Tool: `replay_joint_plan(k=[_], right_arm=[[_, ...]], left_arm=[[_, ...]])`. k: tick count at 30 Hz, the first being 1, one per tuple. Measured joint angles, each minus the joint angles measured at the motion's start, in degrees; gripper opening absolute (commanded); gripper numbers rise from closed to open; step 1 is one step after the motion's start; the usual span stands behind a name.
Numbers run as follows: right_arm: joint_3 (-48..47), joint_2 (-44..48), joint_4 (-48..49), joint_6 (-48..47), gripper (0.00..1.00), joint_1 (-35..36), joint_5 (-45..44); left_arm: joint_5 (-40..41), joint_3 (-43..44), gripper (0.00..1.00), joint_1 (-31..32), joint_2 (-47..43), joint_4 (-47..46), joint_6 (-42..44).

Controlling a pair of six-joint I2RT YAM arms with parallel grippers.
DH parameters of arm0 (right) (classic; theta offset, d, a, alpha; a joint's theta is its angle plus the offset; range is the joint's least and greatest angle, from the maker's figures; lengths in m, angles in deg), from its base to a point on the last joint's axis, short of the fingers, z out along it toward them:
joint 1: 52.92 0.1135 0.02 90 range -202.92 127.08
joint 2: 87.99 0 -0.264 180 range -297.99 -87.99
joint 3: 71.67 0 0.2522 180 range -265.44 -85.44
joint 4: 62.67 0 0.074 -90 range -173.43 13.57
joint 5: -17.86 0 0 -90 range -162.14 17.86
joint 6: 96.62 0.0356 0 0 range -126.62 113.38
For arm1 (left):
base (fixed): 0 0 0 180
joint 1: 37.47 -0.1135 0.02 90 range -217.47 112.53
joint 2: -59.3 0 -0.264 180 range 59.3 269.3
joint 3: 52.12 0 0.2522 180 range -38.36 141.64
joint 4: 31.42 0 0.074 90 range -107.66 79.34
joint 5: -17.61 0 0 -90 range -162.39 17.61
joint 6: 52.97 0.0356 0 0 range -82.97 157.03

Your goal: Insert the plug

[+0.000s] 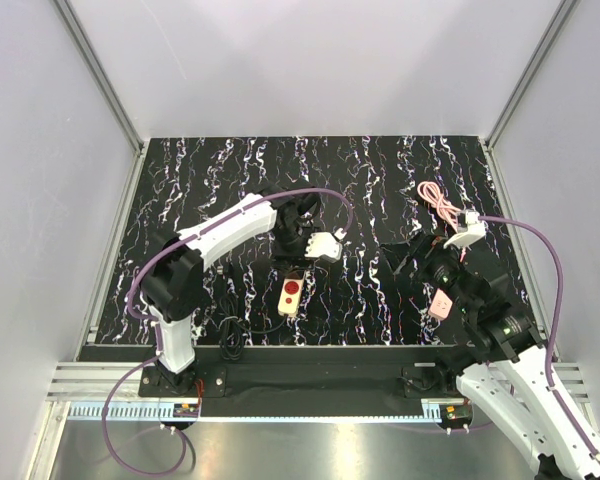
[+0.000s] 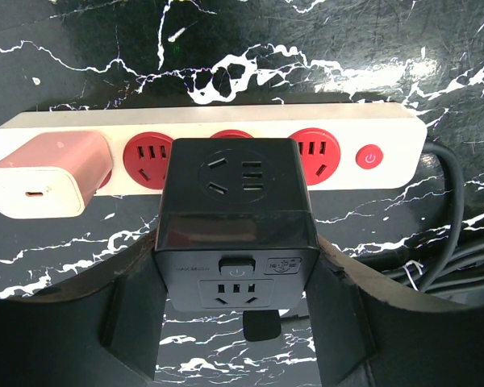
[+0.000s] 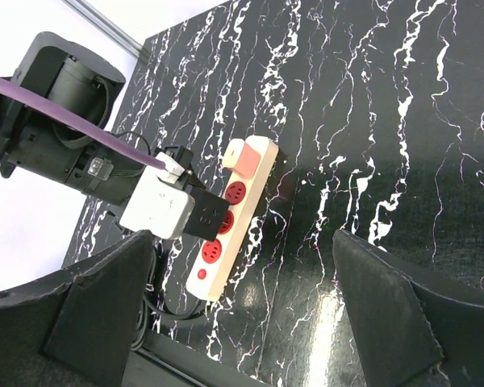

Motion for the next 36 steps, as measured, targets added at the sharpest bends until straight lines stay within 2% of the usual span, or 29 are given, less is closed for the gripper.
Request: replay_joint_plan(k=[36], right_arm=[[0.02,0.28,0.00,-0.04,1.00,0.00,-0.04]], left_arm=[[3.37,3.45,0.00,1.25,2.51,3.17,-0.37]])
